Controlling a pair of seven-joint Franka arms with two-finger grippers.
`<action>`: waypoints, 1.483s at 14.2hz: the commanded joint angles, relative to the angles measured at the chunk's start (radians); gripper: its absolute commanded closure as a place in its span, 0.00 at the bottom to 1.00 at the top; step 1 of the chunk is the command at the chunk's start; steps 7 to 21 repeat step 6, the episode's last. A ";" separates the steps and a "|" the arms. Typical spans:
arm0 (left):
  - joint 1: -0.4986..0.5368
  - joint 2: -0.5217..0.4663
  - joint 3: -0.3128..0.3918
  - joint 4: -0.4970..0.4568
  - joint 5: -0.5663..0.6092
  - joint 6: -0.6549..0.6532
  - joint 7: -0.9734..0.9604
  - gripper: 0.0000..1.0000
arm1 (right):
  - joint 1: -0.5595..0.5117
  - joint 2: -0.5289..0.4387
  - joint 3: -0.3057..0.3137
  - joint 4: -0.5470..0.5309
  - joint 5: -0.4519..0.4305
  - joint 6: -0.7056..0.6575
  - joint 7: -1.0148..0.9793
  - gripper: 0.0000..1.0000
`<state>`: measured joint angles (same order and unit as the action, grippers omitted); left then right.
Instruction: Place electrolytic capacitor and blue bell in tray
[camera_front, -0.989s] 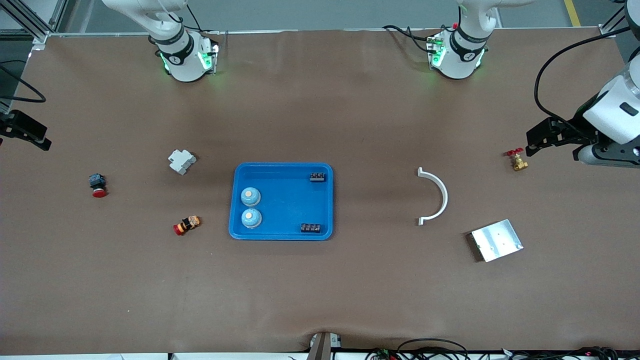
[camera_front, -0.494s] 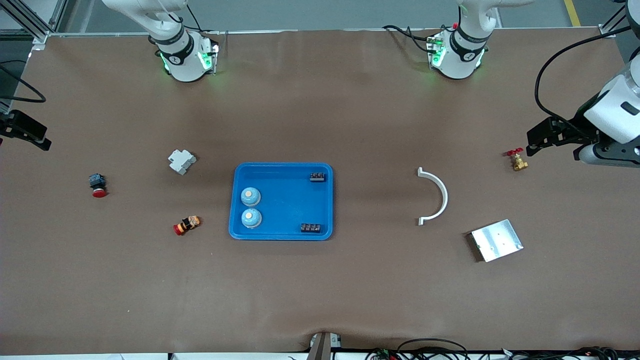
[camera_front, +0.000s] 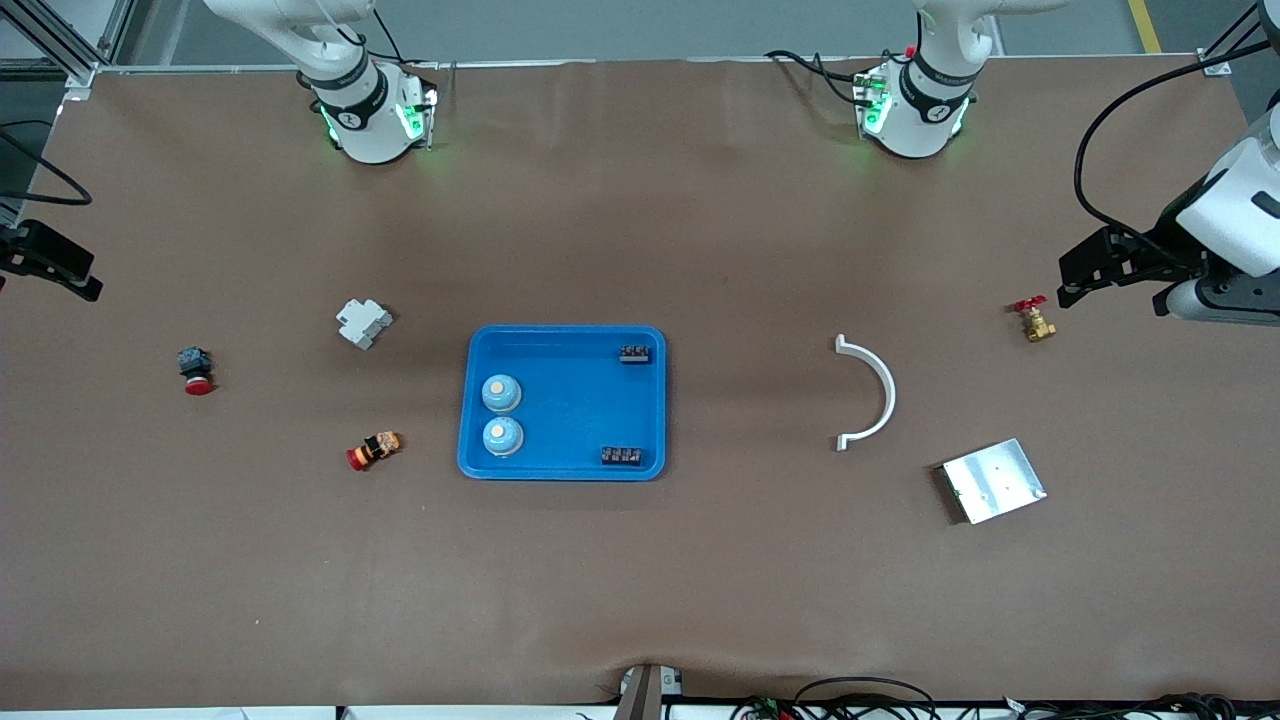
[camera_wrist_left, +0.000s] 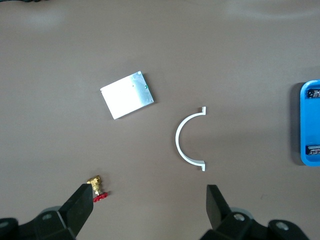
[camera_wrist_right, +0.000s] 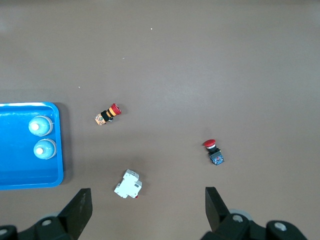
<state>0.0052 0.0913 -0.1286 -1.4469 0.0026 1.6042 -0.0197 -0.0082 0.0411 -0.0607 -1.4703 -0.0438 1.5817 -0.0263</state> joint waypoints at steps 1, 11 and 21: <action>0.004 -0.030 -0.008 -0.020 0.043 -0.030 0.026 0.00 | 0.001 0.013 0.001 0.025 -0.007 -0.014 -0.003 0.00; 0.003 -0.044 -0.009 -0.020 0.043 -0.046 0.037 0.00 | 0.001 0.013 0.001 0.027 -0.007 -0.015 -0.001 0.00; 0.003 -0.044 -0.009 -0.020 0.043 -0.046 0.037 0.00 | 0.001 0.013 0.001 0.027 -0.007 -0.015 -0.001 0.00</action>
